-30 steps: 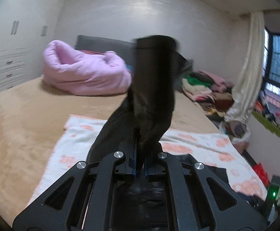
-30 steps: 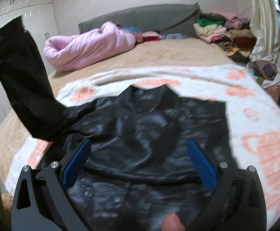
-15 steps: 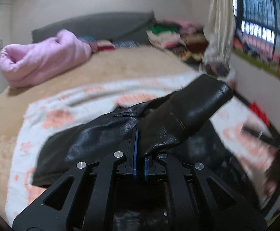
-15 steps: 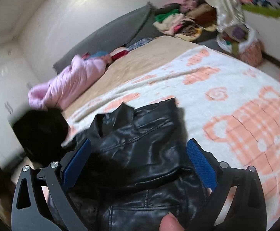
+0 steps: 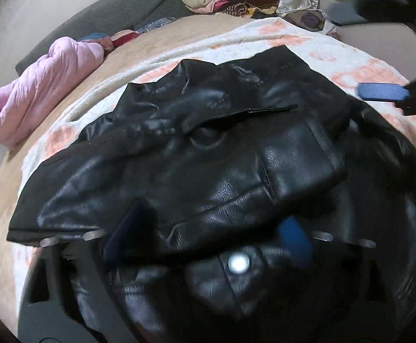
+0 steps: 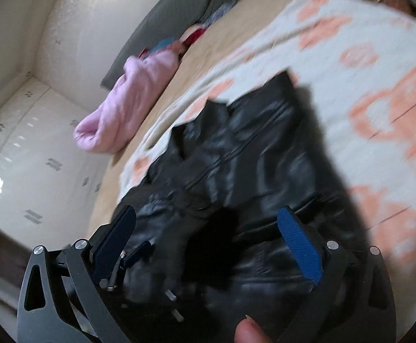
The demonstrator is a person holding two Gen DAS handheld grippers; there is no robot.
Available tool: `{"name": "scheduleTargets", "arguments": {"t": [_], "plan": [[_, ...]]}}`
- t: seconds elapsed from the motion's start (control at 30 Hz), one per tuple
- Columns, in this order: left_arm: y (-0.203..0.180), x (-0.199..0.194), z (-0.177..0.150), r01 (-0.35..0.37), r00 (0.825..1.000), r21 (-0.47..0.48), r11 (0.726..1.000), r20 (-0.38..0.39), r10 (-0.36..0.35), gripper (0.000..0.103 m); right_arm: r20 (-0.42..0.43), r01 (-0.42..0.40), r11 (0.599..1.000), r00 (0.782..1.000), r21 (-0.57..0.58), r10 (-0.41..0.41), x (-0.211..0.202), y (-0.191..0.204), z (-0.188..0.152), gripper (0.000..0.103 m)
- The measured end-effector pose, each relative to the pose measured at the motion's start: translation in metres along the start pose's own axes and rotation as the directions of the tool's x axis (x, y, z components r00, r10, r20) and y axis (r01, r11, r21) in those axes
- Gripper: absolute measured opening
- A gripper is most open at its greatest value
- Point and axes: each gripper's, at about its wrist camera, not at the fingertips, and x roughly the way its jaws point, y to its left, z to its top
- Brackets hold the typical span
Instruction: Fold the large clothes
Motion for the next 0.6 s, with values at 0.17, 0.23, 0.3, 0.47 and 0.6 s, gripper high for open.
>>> {"name": "scheduleTargets", "arguments": {"t": [0.17,0.23,0.3,0.47,0.6], "plan": [[0.003,-0.020,-0.014,0.052,0.999,0.020,0.998,0.012,-0.053,0.086,-0.099,-0.050,0.999,0.994,0.006,0.050,0.025,0.013,-0.010,0.098],[0.013,-0.033,-0.018,0.074,0.997,0.006,0.997,0.026,-0.074,0.086,-0.129,-0.045,0.999,0.991,-0.002,0.044,0.035,0.019,-0.013,0.096],[0.029,-0.045,-0.019,0.091,0.995,-0.019,0.996,0.042,-0.090,0.089,-0.158,-0.031,1.000,0.987,0.000,0.031,0.046,0.021,-0.013,0.084],[0.105,-0.074,-0.012,0.059,0.992,-0.171,0.983,0.119,-0.039,0.094,-0.183,0.015,0.999,0.983,0.030,-0.010,0.068,0.016,-0.014,0.051],[0.180,-0.075,-0.007,-0.013,0.990,-0.353,0.936,0.128,0.062,0.094,-0.143,0.041,0.995,0.988,-0.092,-0.054,0.068,0.037,-0.009,0.007]]}}
